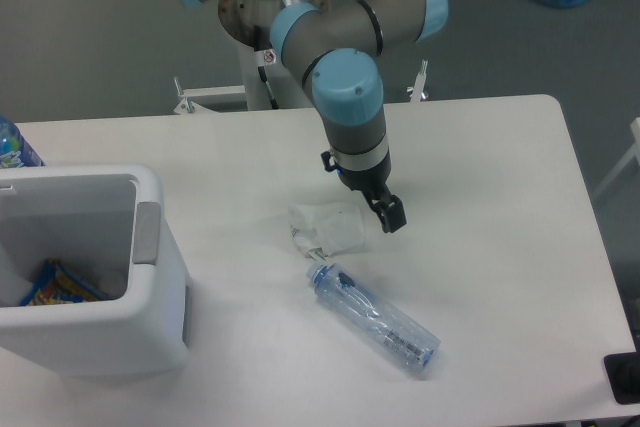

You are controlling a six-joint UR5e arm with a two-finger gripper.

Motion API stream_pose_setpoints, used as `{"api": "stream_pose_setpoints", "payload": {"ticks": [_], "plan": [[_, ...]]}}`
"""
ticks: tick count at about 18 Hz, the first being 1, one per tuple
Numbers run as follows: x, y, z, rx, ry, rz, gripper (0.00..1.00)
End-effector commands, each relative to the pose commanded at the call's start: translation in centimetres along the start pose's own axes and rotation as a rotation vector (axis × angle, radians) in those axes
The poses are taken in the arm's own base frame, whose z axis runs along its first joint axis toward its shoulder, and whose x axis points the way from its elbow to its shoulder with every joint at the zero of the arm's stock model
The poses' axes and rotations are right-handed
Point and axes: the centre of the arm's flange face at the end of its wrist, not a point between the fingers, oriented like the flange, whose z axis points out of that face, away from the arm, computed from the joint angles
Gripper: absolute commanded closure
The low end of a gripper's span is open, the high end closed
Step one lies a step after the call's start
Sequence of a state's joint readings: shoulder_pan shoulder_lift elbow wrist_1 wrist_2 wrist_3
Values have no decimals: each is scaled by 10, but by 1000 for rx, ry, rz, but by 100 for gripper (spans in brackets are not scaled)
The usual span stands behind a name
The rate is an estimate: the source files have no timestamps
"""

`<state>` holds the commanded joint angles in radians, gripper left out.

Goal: Place the trash in the trash can
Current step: 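Lower the open gripper down onto the crumpled white tissue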

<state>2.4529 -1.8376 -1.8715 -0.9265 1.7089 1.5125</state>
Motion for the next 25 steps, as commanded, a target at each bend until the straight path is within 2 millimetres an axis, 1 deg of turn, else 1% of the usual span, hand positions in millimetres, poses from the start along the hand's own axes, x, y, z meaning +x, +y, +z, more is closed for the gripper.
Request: {"api": "stream_pose_setpoints", "payload": {"ticks": [2, 4, 7, 12, 14, 16, 23, 25], "plan": [[6, -8, 16, -3, 30, 9, 0], [12, -12, 21, -3, 40, 18, 0], [13, -14, 29, -2, 55, 22, 0], [10, -20, 39, -3, 45, 20, 0], [3, -22, 43, -4, 45, -6, 0], [-2, -22, 41, -6, 38, -10, 0], [-2, -23, 51, -14, 56, -16, 0], [-2, -23, 51, -14, 56, -22, 4]]}}
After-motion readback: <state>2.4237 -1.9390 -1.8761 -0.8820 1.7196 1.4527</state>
